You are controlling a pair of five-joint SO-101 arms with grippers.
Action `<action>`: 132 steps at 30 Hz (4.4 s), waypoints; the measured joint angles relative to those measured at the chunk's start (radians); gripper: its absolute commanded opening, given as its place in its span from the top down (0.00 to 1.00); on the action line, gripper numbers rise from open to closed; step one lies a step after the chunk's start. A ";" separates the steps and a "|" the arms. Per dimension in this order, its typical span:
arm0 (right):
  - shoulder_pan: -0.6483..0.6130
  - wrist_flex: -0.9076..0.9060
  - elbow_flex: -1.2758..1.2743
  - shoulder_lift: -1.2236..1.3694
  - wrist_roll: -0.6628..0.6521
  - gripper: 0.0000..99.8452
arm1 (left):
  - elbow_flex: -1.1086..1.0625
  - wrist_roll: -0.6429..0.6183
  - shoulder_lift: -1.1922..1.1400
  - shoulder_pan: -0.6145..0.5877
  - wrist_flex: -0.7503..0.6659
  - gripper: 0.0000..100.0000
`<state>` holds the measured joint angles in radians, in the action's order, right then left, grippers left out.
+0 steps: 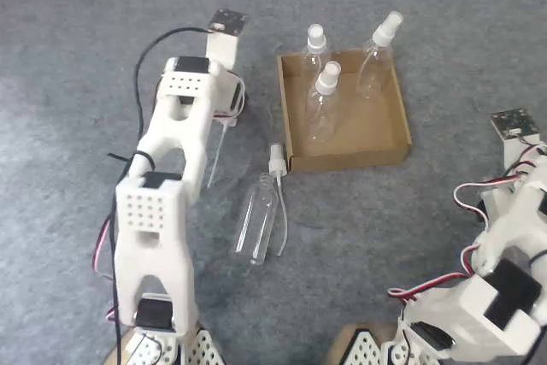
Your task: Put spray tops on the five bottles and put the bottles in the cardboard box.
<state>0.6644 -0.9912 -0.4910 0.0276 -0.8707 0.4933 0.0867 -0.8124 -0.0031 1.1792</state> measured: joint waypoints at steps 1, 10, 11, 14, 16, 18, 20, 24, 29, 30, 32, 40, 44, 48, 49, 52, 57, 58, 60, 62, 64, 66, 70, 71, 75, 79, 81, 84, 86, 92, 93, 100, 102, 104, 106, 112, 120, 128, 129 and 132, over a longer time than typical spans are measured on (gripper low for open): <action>0.000 0.000 0.000 0.000 0.000 0.99 | 0.052 0.000 -0.040 0.000 0.026 0.89; 0.000 0.000 0.000 0.000 0.000 0.99 | 0.552 0.005 -0.321 0.009 0.385 0.99; 0.000 -0.005 0.002 0.000 0.000 0.99 | 0.608 0.000 -0.341 0.008 0.440 0.99; 0.002 -0.017 0.006 0.000 -0.002 0.99 | 0.715 -0.049 -0.365 -0.014 0.528 0.99; 0.002 -0.020 0.006 0.000 -0.002 0.99 | 0.724 -0.077 -0.364 -0.044 0.534 0.99; 0.003 -0.020 0.006 0.000 -0.002 0.99 | 0.684 -0.094 -0.354 -0.055 0.535 0.99; 0.009 -0.020 0.006 0.000 -0.002 0.99 | 0.595 -0.095 -0.310 -0.044 0.537 0.99; 0.012 -0.020 0.006 0.000 0.000 0.97 | 0.371 -0.100 -0.152 -0.052 0.537 0.99; 0.012 -0.020 0.002 0.000 0.029 0.80 | 0.101 -0.106 0.117 -0.046 0.503 0.99; 0.012 -0.023 0.002 0.000 0.043 0.77 | 0.028 -0.112 0.175 -0.049 0.476 0.99; 0.012 -0.026 0.002 0.000 0.058 0.72 | -0.137 -0.115 0.302 -0.046 0.399 0.99; -0.002 -0.038 -0.011 0.005 0.064 0.68 | -0.865 -0.115 0.829 -0.040 0.018 0.99; -0.043 -0.117 0.032 0.021 0.069 0.68 | -1.080 -0.115 1.049 -0.044 -0.071 0.99; -0.086 -0.249 0.164 0.023 0.081 0.69 | -1.208 -0.112 1.163 -0.040 -0.143 0.99; -0.091 -0.273 0.195 0.023 0.091 0.69 | -1.229 -0.112 1.169 -0.040 -0.158 0.99; -0.094 -0.311 0.239 0.023 0.103 0.69 | -1.246 -0.115 1.171 -0.043 -0.190 0.99; -0.094 -0.322 0.255 0.092 0.103 0.69 | -1.246 -0.115 1.171 -0.043 -0.199 0.99; -0.094 -0.322 0.264 0.123 0.103 0.69 | -1.246 -0.115 1.171 -0.043 -0.199 0.99; -0.094 -0.322 0.296 0.192 0.092 0.69 | -1.246 -0.115 1.171 -0.043 -0.199 0.99; -0.094 -0.339 0.344 0.256 0.089 0.69 | -1.255 -0.115 1.171 -0.043 -0.206 0.99; -0.094 -0.351 0.394 0.316 0.089 0.73 | -1.255 -0.115 1.171 -0.041 -0.216 0.99; -0.094 -0.354 0.427 0.358 0.089 0.82 | -1.255 -0.115 1.171 -0.041 -0.219 0.99; -0.094 -0.354 0.460 0.399 0.086 1.00 | -1.255 -0.115 1.171 -0.043 -0.219 0.99; -0.094 -0.354 0.463 0.402 0.086 0.99 | -1.255 -0.115 1.171 -0.043 -0.219 0.99; -0.094 -0.359 0.480 0.404 0.055 0.99 | -1.255 -0.115 1.171 -0.043 -0.219 0.99; -0.095 -0.408 0.503 0.353 0.009 0.99 | -1.255 -0.115 1.171 -0.043 -0.219 0.99; -0.106 -0.445 0.505 0.267 0.008 0.99 | -1.255 -0.115 1.171 -0.043 -0.219 0.99; -0.166 -0.485 0.503 0.101 0.058 0.99 | -1.241 -0.115 1.191 -0.043 -0.203 0.99; -0.232 -0.494 0.474 -0.023 0.110 0.99 | -1.212 -0.114 1.241 -0.043 -0.161 0.99; -0.572 -0.434 0.233 -0.393 0.275 0.99 | -1.149 -0.110 1.484 -0.043 -0.031 0.99; -0.646 -0.411 0.186 -0.451 0.295 0.99 | -1.146 -0.110 1.525 -0.043 -0.021 0.99; -1.132 -0.218 -0.044 -0.647 0.384 0.99 | -1.140 -0.149 1.711 -0.043 -0.014 0.99; -1.206 -0.176 -0.087 -0.647 0.388 0.99 | -1.140 -0.153 1.740 -0.046 -0.014 0.99; -1.237 -0.147 -0.114 -0.647 0.391 0.99 | -1.140 -0.157 1.768 -0.066 -0.014 0.99; -1.267 -0.127 -0.149 -0.647 0.391 0.99 | -1.142 -0.167 1.789 -0.103 -0.014 0.99; -1.402 -0.044 -0.293 -0.647 0.391 0.99 | -1.237 -0.203 1.846 -0.152 -0.074 0.99; -1.452 0.084 -0.381 -0.647 0.391 0.99 | -1.310 -0.229 2.013 -0.157 -0.091 0.99; -1.456 0.270 -0.505 -0.647 0.443 1.00 | -1.310 -0.345 2.186 -0.187 -0.091 0.99; -1.456 0.288 -0.514 -0.647 0.446 1.00 | -1.310 -0.359 2.200 -0.187 -0.091 0.99; -1.455 0.330 -0.540 -0.647 0.451 1.00 | -1.310 -0.396 2.199 -0.183 -0.135 0.99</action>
<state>-0.7902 -0.6613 -1.0311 -0.6199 -0.4196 -0.8170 -0.3092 1.3863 -0.1857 1.0441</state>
